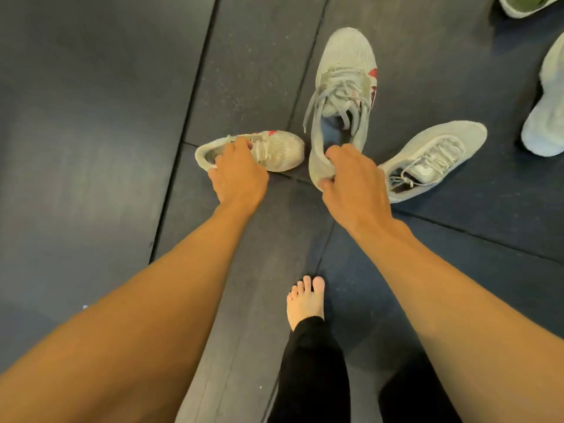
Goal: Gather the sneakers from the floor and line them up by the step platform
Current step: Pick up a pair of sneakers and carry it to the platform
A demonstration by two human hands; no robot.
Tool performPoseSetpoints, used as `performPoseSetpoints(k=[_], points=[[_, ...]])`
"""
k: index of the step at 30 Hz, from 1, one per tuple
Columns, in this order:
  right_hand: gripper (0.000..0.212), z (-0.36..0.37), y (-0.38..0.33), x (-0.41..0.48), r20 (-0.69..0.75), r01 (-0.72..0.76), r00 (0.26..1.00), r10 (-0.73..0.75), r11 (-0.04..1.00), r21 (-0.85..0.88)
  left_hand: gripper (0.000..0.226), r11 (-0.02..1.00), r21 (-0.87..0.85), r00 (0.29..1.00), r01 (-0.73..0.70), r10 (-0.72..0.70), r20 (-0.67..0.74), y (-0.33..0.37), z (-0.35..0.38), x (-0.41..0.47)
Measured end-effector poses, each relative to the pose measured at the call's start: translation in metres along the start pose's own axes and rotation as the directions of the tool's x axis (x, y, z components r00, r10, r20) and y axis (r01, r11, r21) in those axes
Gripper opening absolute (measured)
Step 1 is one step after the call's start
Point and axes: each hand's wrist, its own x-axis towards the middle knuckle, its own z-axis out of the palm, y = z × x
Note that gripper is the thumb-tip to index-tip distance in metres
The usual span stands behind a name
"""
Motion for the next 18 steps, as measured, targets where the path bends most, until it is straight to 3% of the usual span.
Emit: performPoseSetpoints(k=[4,7,11,14,18], points=[[0.025,0.019,-0.003,0.005,0.037,0.016,0.999,-0.015,1.000,-0.027,0.046,0.985,0.152,0.980,0.084,-0.110,0.168,-0.050,0.012,0.034],[0.020,0.031,-0.008,0.010,0.084,0.026,0.996,-0.023,0.999,-0.043,0.048,0.959,0.280,0.945,0.044,-0.131,0.299,-0.070,0.025,0.056],[0.018,0.037,-0.010,0.012,0.124,0.032,0.992,-0.027,0.999,-0.038,0.045,0.917,0.381,0.951,-0.122,-0.003,0.311,-0.076,0.041,0.073],[0.019,0.038,-0.008,0.009,0.137,0.039,0.990,-0.034,0.999,-0.031,0.042,0.811,0.527,0.955,-0.255,0.126,0.268,-0.074,0.043,0.079],[0.018,0.034,0.000,0.002,0.104,0.018,0.994,-0.015,0.999,-0.029,0.027,0.850,0.393,0.931,-0.352,0.272,0.245,-0.065,0.057,0.048]])
